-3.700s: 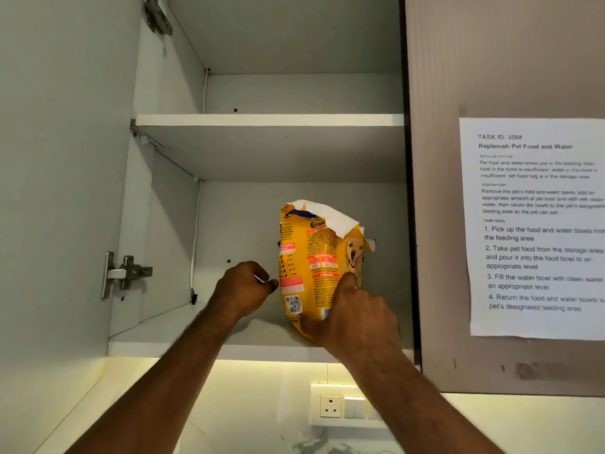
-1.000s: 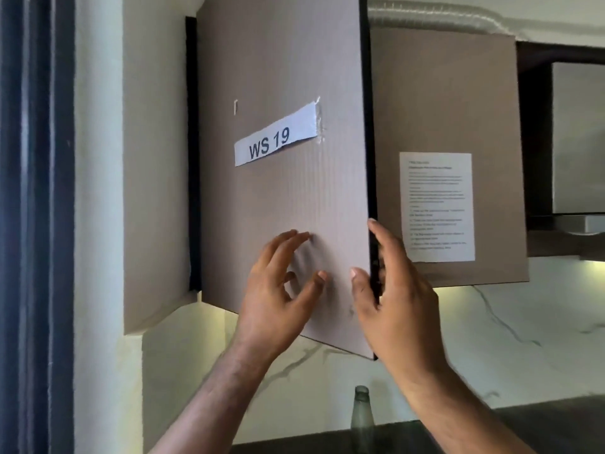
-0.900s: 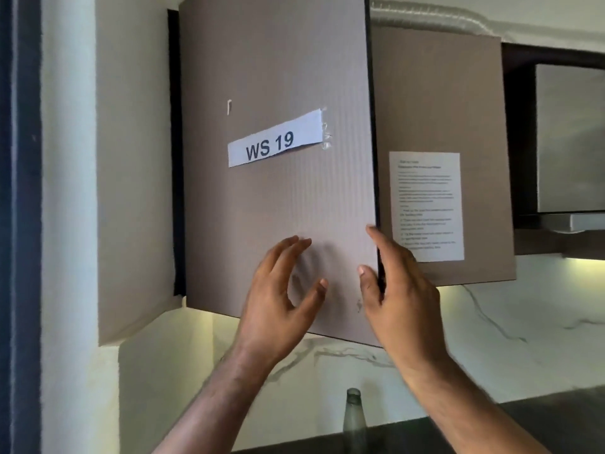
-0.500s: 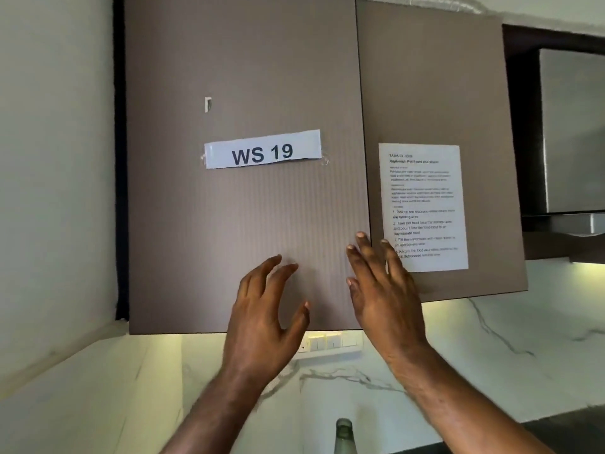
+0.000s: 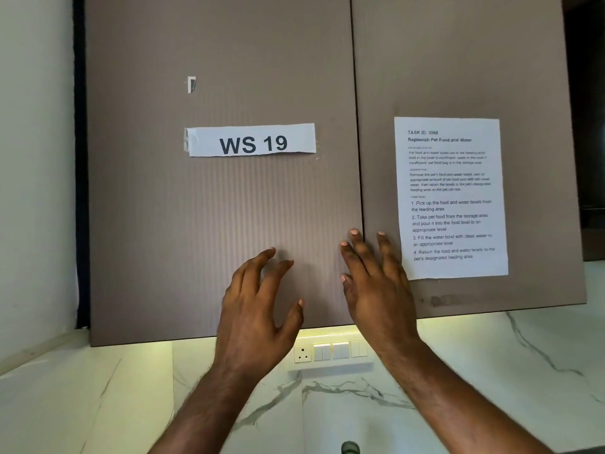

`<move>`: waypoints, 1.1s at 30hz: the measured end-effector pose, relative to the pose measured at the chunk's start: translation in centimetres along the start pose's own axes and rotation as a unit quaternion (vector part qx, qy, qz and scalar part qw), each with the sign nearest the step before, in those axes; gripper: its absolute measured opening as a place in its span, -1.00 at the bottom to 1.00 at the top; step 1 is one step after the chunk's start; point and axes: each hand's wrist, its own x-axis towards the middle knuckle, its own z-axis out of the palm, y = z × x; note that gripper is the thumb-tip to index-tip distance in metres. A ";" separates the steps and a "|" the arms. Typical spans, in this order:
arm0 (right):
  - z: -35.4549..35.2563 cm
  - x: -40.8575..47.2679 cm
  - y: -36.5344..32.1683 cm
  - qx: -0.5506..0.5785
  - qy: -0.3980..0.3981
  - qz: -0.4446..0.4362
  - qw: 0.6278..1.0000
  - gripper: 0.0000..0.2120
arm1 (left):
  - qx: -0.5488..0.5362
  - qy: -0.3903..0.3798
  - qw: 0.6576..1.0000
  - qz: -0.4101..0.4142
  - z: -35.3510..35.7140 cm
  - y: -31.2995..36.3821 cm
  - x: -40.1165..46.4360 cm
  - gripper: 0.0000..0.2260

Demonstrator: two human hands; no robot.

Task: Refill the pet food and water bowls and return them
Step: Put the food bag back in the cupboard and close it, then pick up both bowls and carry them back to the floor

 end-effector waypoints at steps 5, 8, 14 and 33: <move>1.0 0.1 0.0 0.000 -0.007 -0.002 1.000 -0.48 | 0.023 0.003 1.000 -0.005 0.9 -0.6 0.2 -0.43; 0.9 0.1 0.1 0.004 -0.003 -0.001 1.000 -0.48 | 0.027 0.003 1.000 -0.012 1.2 -0.7 0.0 -0.42; 0.1 -1.7 -0.3 0.057 0.007 -0.002 0.998 -0.44 | 0.009 0.005 1.000 -0.022 0.9 -0.7 -1.4 -0.43; -0.5 -18.4 -5.2 0.181 -0.175 0.050 0.967 -0.29 | -0.004 -0.104 0.973 -0.207 1.9 -2.5 -19.4 -0.43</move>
